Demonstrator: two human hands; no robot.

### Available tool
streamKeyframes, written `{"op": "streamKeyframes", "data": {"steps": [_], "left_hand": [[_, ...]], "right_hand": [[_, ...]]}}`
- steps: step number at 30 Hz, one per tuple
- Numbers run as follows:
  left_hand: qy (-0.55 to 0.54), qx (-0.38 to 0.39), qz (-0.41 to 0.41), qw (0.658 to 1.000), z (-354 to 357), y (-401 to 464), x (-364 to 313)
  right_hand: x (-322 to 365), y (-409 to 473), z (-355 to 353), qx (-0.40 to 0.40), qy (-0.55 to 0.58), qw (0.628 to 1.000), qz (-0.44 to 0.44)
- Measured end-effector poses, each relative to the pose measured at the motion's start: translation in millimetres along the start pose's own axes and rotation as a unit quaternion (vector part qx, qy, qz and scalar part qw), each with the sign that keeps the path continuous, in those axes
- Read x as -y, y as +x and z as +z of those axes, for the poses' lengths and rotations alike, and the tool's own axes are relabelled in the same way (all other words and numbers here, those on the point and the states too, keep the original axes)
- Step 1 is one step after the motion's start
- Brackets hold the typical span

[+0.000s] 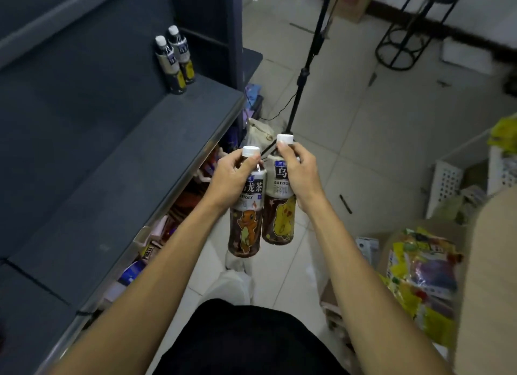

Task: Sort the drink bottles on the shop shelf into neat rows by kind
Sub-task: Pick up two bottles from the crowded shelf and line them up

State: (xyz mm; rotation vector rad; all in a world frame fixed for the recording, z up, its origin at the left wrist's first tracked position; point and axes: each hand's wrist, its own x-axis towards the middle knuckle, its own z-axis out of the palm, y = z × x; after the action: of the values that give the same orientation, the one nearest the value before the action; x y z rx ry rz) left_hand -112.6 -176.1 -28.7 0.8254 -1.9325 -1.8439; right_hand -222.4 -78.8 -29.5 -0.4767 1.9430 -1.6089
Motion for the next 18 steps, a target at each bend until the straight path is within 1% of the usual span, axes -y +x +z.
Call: {"op": "streamKeyframes", "data": {"steps": [3, 7, 10, 14, 18], "left_hand": [[-0.018, -0.017, -0.005, 1.0, -14, 40, -2], [-0.022, -0.027, -0.007, 0.999, -25, 88, -4], [-0.032, -0.05, -0.003, 0.998, -31, 124, -9], [-0.019, -0.07, -0.005, 0.997, -38, 165, -16], [-0.012, -0.121, -0.026, 0.992, -50, 209, -9]], "right_hand": [[17, 39, 6, 0.006, -0.018, 1.0, -0.019], [16, 78, 9, 0.008, -0.047, 0.999, -0.016], [13, 105, 12, 0.034, -0.087, 0.995, -0.021], [14, 150, 23, 0.057, -0.076, 0.995, -0.018], [17, 214, 38, 0.099, -0.045, 0.994, -0.022]]}}
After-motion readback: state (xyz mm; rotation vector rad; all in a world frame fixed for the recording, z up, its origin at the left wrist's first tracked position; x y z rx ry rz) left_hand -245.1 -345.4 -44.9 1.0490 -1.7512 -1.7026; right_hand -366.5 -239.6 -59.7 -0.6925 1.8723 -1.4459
